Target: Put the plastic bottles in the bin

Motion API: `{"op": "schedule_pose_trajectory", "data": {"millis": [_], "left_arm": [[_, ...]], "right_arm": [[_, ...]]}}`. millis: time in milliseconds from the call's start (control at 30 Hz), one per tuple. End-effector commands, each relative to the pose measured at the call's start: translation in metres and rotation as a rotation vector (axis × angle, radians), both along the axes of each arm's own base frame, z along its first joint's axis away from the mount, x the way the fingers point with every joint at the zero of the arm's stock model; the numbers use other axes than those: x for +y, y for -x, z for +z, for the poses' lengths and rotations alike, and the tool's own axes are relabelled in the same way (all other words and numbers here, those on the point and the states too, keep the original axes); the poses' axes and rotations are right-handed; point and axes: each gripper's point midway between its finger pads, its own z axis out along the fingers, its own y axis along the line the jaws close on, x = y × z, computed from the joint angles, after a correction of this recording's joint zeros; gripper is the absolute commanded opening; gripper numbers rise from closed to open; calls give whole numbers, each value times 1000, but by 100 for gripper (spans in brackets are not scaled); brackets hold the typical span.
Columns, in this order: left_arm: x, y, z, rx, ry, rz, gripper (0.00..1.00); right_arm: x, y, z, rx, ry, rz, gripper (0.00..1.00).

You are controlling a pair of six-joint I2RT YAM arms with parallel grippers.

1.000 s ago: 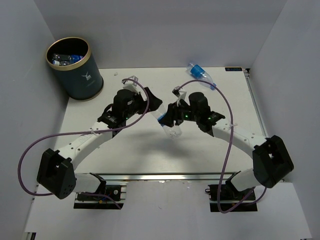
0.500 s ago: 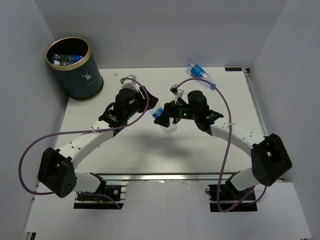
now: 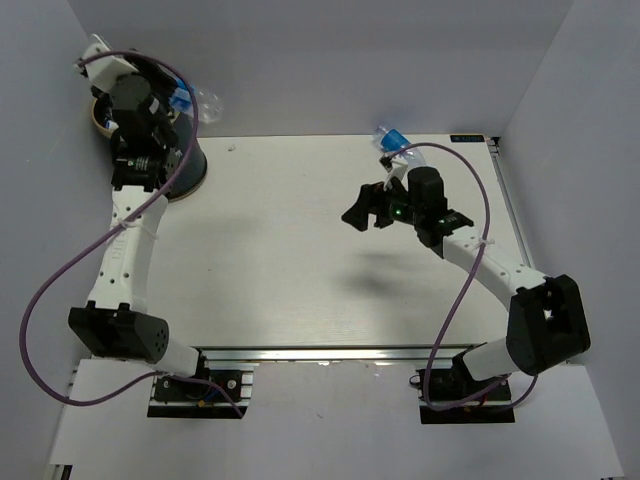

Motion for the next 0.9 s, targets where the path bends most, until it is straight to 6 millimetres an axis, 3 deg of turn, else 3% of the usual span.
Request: {"op": "schedule_pose_trajectory", "data": {"millis": [0,33,67,100,133,167,200,233,267,300,333,367,400,433,500,533,567,700,733,867], "left_arm": [[65,17,41,-52,-96,318,35],[79,15,44,-69,-99,371,37],[88,-4,30,-34,-113,387,39],[122,1,46,-66,-107,448,40],[133,-7,46,-70,-101,458,41],[146,-34,12,26,-97,471,43],[161,-32,32,-14,-92,505,46],[168,-37,27,4,-91,535,47],[180,-52,5,55,-100,586,48],[183,-56,4,59,-113,602,51],[186,-56,12,41,-116,618,57],[188,-59,7,54,-124,630,76],[190,-63,1,67,-126,638,92],[189,-66,-3,76,-130,632,98],[187,-67,-6,79,-131,612,98],[183,-63,3,55,-132,591,98],[182,-64,-1,60,-127,575,98],[168,-57,22,9,-110,494,98],[161,-54,32,-16,-106,455,98],[143,-52,44,-63,-92,340,98]], "right_arm": [[-29,-38,10,-83,77,-94,89],[-34,-44,11,-95,92,-100,89],[-39,-52,4,-90,117,-100,89],[-47,-65,12,-146,150,-95,89],[-52,-70,9,-142,184,-90,89],[-55,-79,-3,-122,216,-86,89],[-62,-98,14,-179,241,-95,89],[-70,-105,8,-175,293,-91,89],[-84,-122,-8,-145,337,-125,89],[-90,-133,-8,-152,358,-132,89],[-97,-150,7,-196,378,-143,89],[-105,-165,-10,-174,403,-146,89],[-118,-177,-12,-184,402,-137,89],[-123,-193,-19,-210,445,-84,89],[-142,-214,-27,-227,499,-54,89],[-149,-235,-3,-299,526,-56,89],[-155,-243,-33,-258,579,-20,89],[-178,-285,-41,-343,626,-23,89],[-181,-292,-52,-348,633,-27,89],[-168,-300,-83,-388,578,71,90]]}}
